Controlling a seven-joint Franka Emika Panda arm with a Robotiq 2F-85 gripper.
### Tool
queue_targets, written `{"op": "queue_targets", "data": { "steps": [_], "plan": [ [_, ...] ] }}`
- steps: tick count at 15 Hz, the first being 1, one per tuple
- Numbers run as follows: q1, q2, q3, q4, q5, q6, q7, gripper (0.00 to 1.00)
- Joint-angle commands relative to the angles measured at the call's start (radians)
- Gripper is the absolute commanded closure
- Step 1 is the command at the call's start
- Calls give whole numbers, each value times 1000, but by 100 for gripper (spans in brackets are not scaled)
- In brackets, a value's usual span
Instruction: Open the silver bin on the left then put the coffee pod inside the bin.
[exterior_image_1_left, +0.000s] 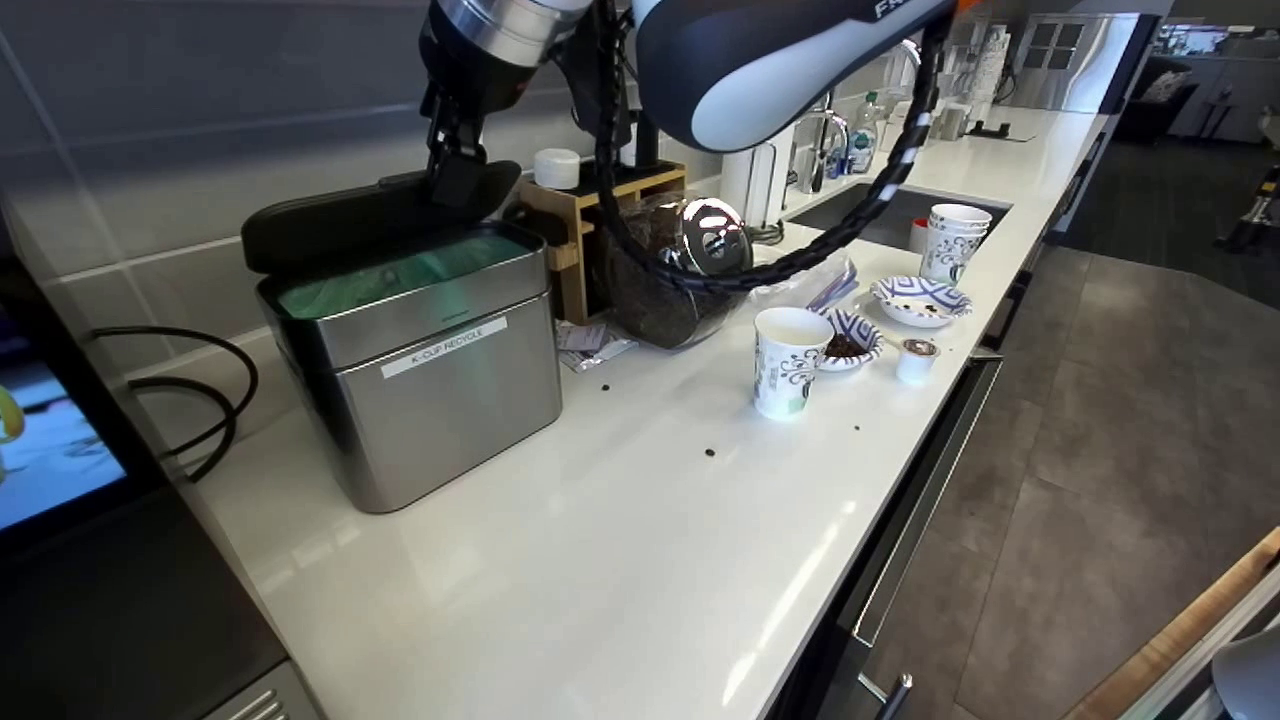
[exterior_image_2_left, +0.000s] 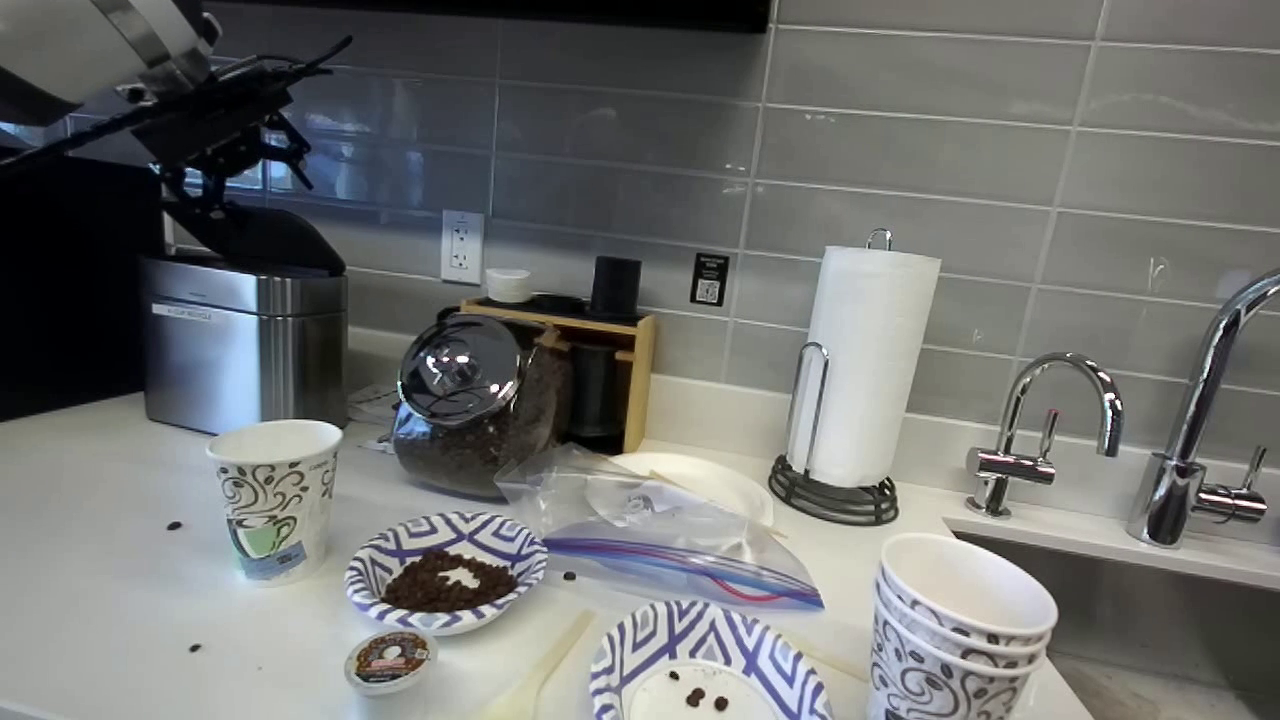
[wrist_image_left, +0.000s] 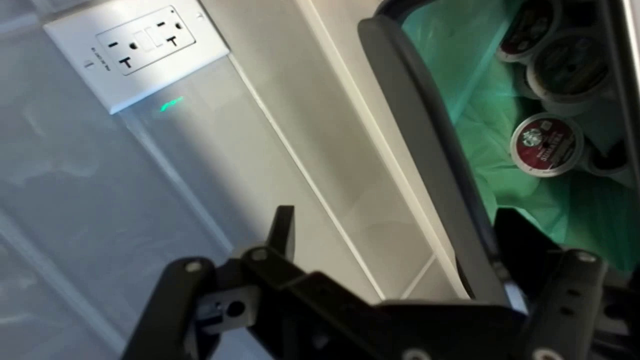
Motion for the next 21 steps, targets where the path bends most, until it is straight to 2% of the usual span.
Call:
{"op": "queue_targets", "data": {
  "steps": [1,8,21],
  "plan": [
    [18,26,-19,58,-54,6,40,0],
    [48,93,-40,184,-128,-15,91,0],
    [69,183,-60,313,-123,-12,86,0]
  ]
}}
